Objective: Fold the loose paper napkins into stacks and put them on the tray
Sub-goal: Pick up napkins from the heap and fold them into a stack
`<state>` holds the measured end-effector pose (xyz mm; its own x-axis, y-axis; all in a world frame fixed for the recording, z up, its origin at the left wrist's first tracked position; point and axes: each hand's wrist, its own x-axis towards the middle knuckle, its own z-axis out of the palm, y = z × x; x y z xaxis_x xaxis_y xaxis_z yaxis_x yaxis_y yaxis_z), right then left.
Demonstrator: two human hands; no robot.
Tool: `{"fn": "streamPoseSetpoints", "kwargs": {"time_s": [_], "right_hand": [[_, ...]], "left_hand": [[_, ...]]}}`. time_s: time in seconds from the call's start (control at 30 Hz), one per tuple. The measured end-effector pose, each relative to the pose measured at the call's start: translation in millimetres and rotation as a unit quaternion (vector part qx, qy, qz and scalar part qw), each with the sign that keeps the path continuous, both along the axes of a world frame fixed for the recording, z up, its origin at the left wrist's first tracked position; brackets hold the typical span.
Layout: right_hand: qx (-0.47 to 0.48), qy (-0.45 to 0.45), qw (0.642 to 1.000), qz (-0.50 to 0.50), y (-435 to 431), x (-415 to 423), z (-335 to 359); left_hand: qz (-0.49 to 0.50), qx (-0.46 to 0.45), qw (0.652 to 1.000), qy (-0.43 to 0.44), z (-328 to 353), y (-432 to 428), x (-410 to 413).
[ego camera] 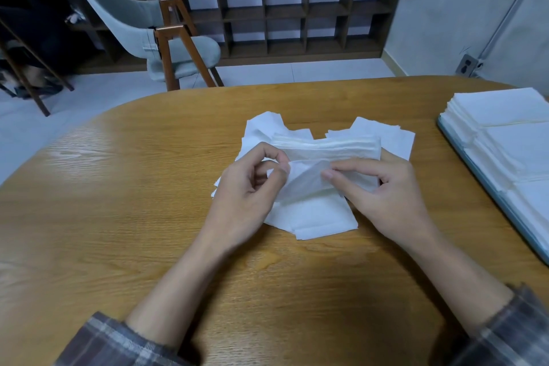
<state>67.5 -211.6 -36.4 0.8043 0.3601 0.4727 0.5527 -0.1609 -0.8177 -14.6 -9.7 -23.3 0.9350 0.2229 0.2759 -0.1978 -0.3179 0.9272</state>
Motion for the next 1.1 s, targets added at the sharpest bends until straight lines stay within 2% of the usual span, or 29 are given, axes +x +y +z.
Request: {"fn": "streamPoseSetpoints", "kwargs": {"time_s": [0.1,0.23,0.33,0.5,0.63,0.73,0.9,1.1], "right_hand": [[0.033,0.043,0.999,0.005,0,0,4],[0.086,0.107,0.99,0.023,-2,4,9],[0.112,0.15,0.982,0.015,-4,9,6],[0.172,0.233,0.956,0.039,-5,14,4],[0.124,0.291,0.943,0.104,-7,14,4],[0.1,0.331,0.926,0.15,-8,11,5],[0.064,0.334,0.929,0.147,-4,8,7],[0.041,0.33,0.933,0.137,-1,5,5]], "left_hand": [[-0.019,0.011,1.0,-0.011,0,4,-1],[-0.08,0.015,0.996,0.033,-2,2,-4],[-0.067,0.028,0.996,0.056,-4,0,-1],[-0.006,-0.097,0.995,0.033,0,8,2],[0.039,-0.144,0.989,-0.002,4,12,1],[0.026,-0.129,0.991,-0.001,6,14,1],[-0.027,-0.062,0.997,0.038,5,11,1],[-0.028,-0.04,0.998,0.043,1,9,2]]}}
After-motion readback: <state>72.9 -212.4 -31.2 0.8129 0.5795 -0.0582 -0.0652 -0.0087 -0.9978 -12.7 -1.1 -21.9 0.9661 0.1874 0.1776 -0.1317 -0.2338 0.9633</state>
